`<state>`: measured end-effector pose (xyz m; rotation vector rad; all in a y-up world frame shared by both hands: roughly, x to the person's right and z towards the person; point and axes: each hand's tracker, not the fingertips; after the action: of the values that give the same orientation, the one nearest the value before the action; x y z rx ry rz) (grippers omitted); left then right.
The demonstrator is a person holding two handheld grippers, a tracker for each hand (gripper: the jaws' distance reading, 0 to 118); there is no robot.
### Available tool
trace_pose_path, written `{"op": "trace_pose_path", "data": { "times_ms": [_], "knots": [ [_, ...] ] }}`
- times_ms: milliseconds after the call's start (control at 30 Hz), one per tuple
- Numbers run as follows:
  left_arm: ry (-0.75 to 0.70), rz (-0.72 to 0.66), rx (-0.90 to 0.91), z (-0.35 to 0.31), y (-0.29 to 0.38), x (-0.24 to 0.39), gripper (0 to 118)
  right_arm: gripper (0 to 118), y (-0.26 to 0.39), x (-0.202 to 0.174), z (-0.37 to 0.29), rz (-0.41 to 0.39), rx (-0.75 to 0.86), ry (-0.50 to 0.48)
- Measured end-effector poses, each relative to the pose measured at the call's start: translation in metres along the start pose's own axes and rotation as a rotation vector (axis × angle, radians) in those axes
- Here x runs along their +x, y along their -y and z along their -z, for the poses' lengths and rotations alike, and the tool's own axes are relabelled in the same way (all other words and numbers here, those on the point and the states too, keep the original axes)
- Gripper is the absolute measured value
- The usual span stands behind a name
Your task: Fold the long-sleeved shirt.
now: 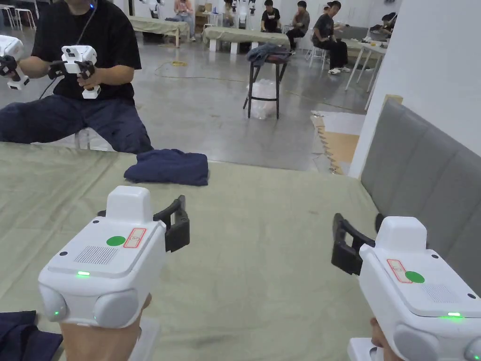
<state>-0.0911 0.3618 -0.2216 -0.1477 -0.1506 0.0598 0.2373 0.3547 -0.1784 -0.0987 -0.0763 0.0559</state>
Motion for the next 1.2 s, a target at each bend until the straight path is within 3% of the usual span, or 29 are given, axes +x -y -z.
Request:
{"op": "trace_pose_path", "data": {
  "times_ms": [33,100,200,833,1200],
  "knots": [
    [0.000,-0.008,-0.009,0.001,-0.001,-0.002,93,118,0.001,0.000,0.001,0.001,-0.003,0.001],
    [-0.005,0.004,0.004,0.002,-0.002,-0.001,102,118,0.000,0.001,0.002,0.020,0.031,-0.020],
    [-0.061,0.080,0.017,0.004,0.001,0.002,111,118,-0.001,0.001,0.003,-0.015,0.029,0.022],
    [-0.015,0.076,0.060,-0.005,-0.005,0.004,111,118,-0.006,-0.005,-0.005,-0.066,0.078,0.022],
    [-0.033,0.049,0.081,-0.006,-0.008,-0.003,111,118,-0.008,-0.006,-0.009,-0.044,0.086,0.031]
  ]
}}
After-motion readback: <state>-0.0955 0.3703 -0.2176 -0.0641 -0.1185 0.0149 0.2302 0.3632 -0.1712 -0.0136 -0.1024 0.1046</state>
